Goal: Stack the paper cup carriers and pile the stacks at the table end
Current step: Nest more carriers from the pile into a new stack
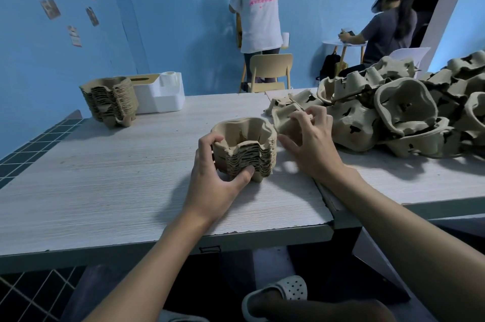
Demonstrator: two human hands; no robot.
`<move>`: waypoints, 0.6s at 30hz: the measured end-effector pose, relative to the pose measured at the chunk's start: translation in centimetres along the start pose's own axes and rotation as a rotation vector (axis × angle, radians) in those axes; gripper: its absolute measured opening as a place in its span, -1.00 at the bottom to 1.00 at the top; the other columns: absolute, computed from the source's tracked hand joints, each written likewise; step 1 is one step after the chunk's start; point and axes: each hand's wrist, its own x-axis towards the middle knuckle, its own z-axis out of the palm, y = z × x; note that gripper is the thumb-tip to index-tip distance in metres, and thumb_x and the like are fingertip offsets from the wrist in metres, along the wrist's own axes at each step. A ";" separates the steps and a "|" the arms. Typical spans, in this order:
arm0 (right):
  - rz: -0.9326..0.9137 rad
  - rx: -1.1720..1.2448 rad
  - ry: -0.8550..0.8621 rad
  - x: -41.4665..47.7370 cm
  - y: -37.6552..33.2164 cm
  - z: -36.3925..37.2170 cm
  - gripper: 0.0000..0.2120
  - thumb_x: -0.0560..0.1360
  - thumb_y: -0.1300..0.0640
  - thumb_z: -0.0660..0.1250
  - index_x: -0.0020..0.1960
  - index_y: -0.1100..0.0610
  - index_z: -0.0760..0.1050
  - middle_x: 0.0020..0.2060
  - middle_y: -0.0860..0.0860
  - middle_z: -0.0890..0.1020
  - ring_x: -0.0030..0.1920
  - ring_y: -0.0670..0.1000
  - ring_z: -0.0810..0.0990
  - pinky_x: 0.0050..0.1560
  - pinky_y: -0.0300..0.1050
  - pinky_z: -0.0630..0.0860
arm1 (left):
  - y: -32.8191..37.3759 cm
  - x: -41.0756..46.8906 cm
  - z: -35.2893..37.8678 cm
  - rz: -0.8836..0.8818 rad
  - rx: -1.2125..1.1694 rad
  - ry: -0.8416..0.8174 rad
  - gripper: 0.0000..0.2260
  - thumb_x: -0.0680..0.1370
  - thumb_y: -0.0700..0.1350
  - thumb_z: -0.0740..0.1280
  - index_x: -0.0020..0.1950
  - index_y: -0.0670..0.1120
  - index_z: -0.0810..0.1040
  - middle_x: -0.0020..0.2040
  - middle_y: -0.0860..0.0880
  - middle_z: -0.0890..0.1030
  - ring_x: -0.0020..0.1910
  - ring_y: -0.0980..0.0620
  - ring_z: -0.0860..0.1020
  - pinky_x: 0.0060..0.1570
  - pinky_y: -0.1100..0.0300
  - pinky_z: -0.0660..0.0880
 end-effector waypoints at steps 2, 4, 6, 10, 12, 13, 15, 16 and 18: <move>0.011 0.121 0.052 0.0 0.0 -0.1 -0.55 0.46 -0.11 0.38 0.19 0.17 0.39 0.22 0.15 0.31 0.14 0.19 0.43 0.18 0.05 0.47 | 0.0 0.0 0.0 -0.001 -0.003 -0.002 -0.45 0.30 0.22 0.47 0.15 0.40 0.22 0.17 -0.05 0.50 0.13 -0.04 0.56 0.12 -0.08 0.55; 0.027 0.145 0.079 0.0 -0.1 -0.2 -0.64 0.51 -0.04 0.37 0.08 0.23 0.43 0.12 0.14 0.40 -0.02 0.09 0.52 0.05 -0.07 0.51 | 0.0 0.0 0.0 0.000 -0.003 -0.006 -0.44 0.31 0.21 0.47 0.15 0.41 0.21 0.17 -0.05 0.50 0.13 -0.04 0.56 0.12 -0.08 0.55; 0.028 0.059 0.059 -0.1 0.1 -0.1 -0.77 0.55 0.02 0.34 -0.09 0.19 0.44 -0.06 0.11 0.50 -0.12 0.10 0.51 -0.08 -0.08 0.43 | 0.0 0.0 0.0 0.002 0.004 -0.011 -0.44 0.32 0.19 0.49 0.15 0.41 0.20 0.18 -0.05 0.50 0.13 -0.04 0.56 0.11 -0.07 0.56; 0.004 -0.115 0.097 -0.1 0.3 0.1 -0.76 0.51 -0.05 0.33 -0.10 0.10 0.38 -0.15 0.04 0.50 -0.10 0.13 0.47 -0.12 0.00 0.38 | -0.1 0.0 0.0 0.001 0.016 -0.004 -0.43 0.33 0.18 0.49 0.17 0.40 0.20 0.18 -0.06 0.51 0.13 -0.04 0.56 0.10 -0.08 0.56; 0.007 -0.121 0.046 0.0 0.4 0.3 -0.62 0.48 -0.10 0.36 0.17 0.09 0.42 0.01 0.08 0.47 0.01 0.11 0.45 -0.03 0.05 0.41 | -0.1 0.0 0.0 -0.004 0.018 0.003 -0.43 0.33 0.17 0.50 0.17 0.40 0.20 0.17 -0.05 0.51 0.12 -0.03 0.57 0.10 -0.08 0.56; 0.000 -0.124 -0.016 0.1 0.5 0.4 -0.50 0.47 -0.11 0.37 0.33 0.04 0.36 0.08 0.10 0.44 0.06 0.10 0.42 0.02 0.05 0.41 | 0.0 0.0 0.0 -0.007 0.017 0.006 -0.42 0.33 0.17 0.50 0.16 0.40 0.21 0.17 -0.05 0.51 0.11 -0.03 0.57 0.10 -0.08 0.56; 0.008 -0.165 -0.119 0.4 0.6 0.5 -0.38 0.48 -0.08 0.37 0.48 -0.05 0.23 0.14 0.12 0.38 0.12 0.11 0.38 0.09 0.06 0.39 | 0.0 -0.1 0.0 -0.014 0.010 0.015 -0.43 0.31 0.21 0.48 0.16 0.41 0.21 0.17 -0.05 0.52 0.11 -0.04 0.58 0.11 -0.09 0.55; 0.033 -0.166 -0.159 0.6 0.8 0.6 -0.39 0.50 -0.04 0.36 0.49 -0.07 0.23 0.16 0.12 0.37 0.15 0.12 0.38 0.14 0.08 0.40 | 0.0 -0.1 0.0 -0.018 0.009 0.020 -0.43 0.30 0.21 0.48 0.16 0.41 0.21 0.17 -0.05 0.53 0.11 -0.05 0.58 0.11 -0.09 0.55; 0.084 -0.110 -0.205 0.8 1.1 0.9 -0.49 0.53 0.05 0.32 0.45 -0.01 0.32 0.17 0.13 0.38 0.20 0.16 0.39 0.20 0.12 0.41 | 0.0 0.0 -0.1 -0.025 0.005 0.025 -0.43 0.30 0.21 0.48 0.16 0.40 0.22 0.17 -0.06 0.53 0.10 -0.05 0.58 0.11 -0.09 0.55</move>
